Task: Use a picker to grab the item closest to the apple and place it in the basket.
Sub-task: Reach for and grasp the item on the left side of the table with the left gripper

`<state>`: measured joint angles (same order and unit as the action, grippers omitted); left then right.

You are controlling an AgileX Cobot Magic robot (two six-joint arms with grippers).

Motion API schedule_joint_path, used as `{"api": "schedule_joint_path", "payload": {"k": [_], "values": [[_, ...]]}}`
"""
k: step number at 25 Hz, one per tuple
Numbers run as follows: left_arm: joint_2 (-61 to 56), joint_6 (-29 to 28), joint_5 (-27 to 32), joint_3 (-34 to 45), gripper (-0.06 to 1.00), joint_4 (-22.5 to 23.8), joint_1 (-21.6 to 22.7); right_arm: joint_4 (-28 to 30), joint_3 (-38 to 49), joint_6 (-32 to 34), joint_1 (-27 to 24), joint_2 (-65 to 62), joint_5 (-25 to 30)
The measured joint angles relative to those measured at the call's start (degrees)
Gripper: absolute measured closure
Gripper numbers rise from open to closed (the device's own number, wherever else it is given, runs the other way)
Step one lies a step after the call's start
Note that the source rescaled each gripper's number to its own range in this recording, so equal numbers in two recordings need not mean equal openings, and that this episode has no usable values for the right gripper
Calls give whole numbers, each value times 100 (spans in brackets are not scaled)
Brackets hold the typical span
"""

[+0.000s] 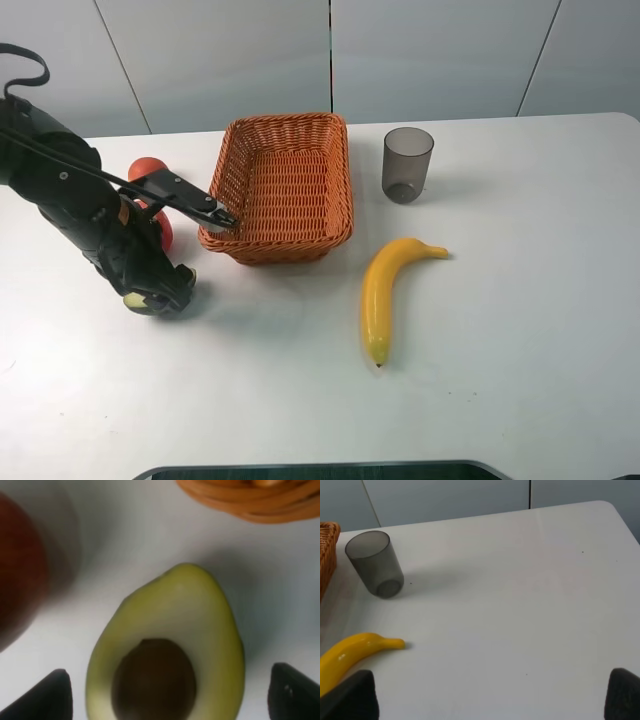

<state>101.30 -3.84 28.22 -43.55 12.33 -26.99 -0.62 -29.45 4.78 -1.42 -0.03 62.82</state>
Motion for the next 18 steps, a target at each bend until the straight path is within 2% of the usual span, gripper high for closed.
{"api": "schedule_joint_path", "payload": {"k": [9, 18], "values": [[316, -144, -415, 0, -6, 61, 0, 0, 0, 0, 0, 0, 0], [549, -156, -524, -10, -6, 86, 0, 0, 0, 0, 0, 0, 0]]}}
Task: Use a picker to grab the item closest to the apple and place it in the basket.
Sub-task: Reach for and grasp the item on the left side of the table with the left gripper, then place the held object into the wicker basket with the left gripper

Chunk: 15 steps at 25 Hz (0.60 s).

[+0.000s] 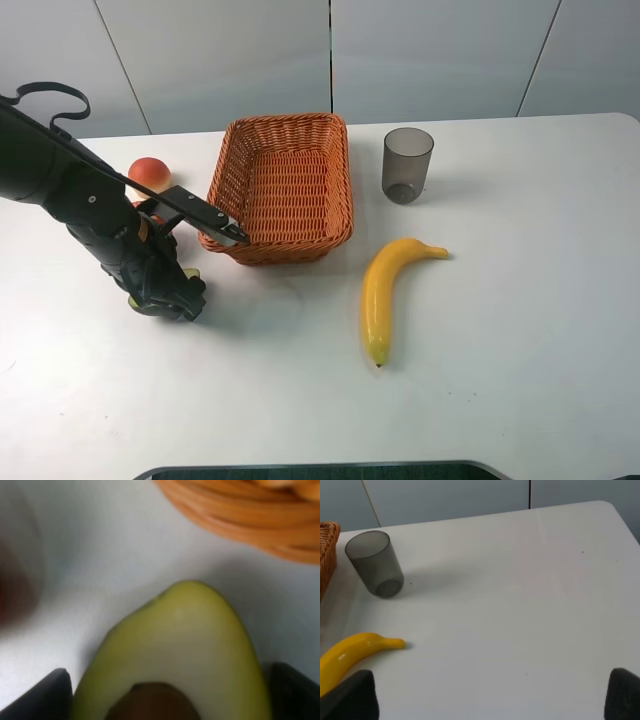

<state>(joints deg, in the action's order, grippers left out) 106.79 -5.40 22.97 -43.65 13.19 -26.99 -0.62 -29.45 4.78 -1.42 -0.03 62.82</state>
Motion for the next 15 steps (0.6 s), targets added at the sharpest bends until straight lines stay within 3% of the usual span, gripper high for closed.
{"api": "schedule_joint_path", "payload": {"k": [5, 6, 7, 8, 9, 15], "values": [[0, -10, -16, 0, -4, 0, 0, 0, 0, 0, 0, 0, 0], [0, -10, -14, 0, 5, 0, 0, 0, 0, 0, 0, 0, 0], [0, -21, -14, 0, 28, -12, 0, 0, 0, 0, 0, 0, 0], [11, -21, -26, 0, 67, -26, 0, 0, 0, 0, 0, 0, 0], [11, -21, -38, 0, 94, -26, 0, 0, 0, 0, 0, 0, 0], [11, 39, -50, 0, 93, -26, 0, 0, 0, 0, 0, 0, 0]]}}
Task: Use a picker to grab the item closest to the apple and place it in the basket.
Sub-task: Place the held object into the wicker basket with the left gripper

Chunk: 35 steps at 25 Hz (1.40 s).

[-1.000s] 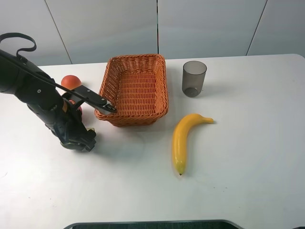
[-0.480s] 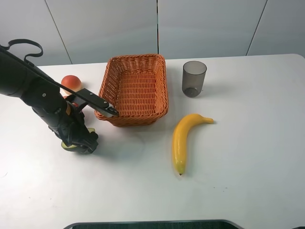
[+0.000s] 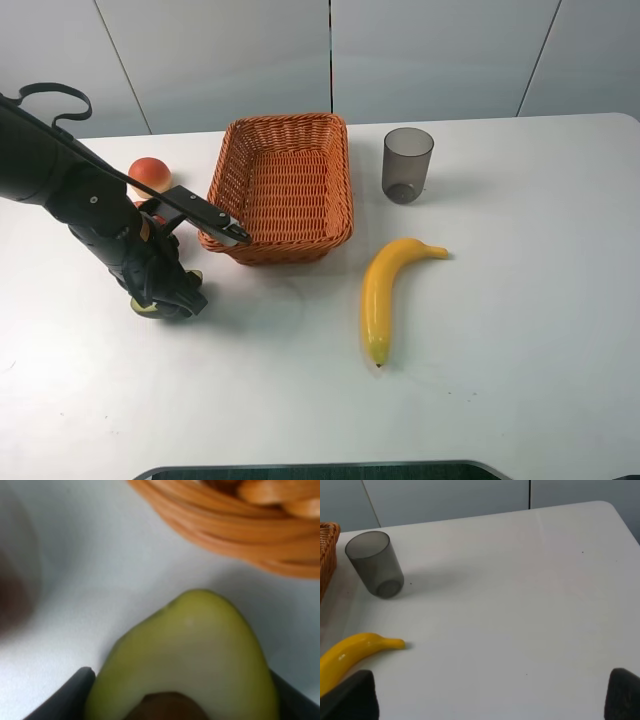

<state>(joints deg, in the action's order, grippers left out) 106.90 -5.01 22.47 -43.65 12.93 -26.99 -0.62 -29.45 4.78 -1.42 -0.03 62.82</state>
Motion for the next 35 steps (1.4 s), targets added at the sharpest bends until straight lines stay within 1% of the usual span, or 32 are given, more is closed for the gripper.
{"api": "schedule_joint_path", "payload": {"k": [21, 29, 35], "values": [[-51, 21, 75, -10, 93, -26, 0, 0, 0, 0, 0, 0, 0], [-826, 21, 370, 0, 93, -136, 0, 0, 0, 0, 0, 0, 0], [-1358, 21, 698, 0, 93, -344, 0, 0, 0, 0, 0, 0, 0]]}}
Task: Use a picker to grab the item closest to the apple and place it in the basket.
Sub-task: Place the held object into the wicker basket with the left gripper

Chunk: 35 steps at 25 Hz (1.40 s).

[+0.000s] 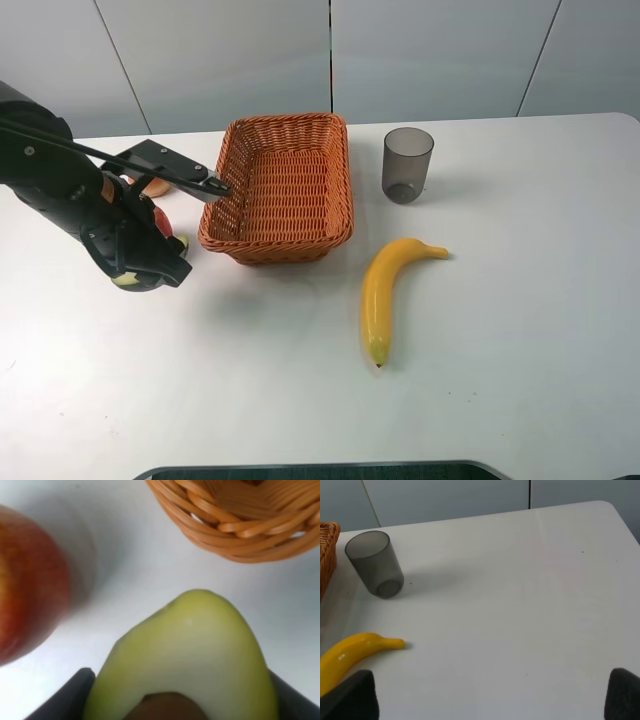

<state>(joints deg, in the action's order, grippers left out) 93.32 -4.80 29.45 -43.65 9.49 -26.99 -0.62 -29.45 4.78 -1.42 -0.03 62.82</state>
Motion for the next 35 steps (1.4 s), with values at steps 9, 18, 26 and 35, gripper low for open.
{"api": "schedule_joint_path", "payload": {"k": [9, 18, 26, 35], "values": [[-296, 189, 577, -512, 94, -411, 0, 0, 0, 0, 0, 0, 0], [-285, 235, 628, -1527, 94, -677, 0, 0, 0, 0, 0, 0, 0], [446, 223, 593, -2650, 94, -831, -294, 0, 0, 0, 0, 0, 0], [1946, -334, 918, -4119, 94, -1023, -548, 0, 0, 0, 0, 0, 0]]}}
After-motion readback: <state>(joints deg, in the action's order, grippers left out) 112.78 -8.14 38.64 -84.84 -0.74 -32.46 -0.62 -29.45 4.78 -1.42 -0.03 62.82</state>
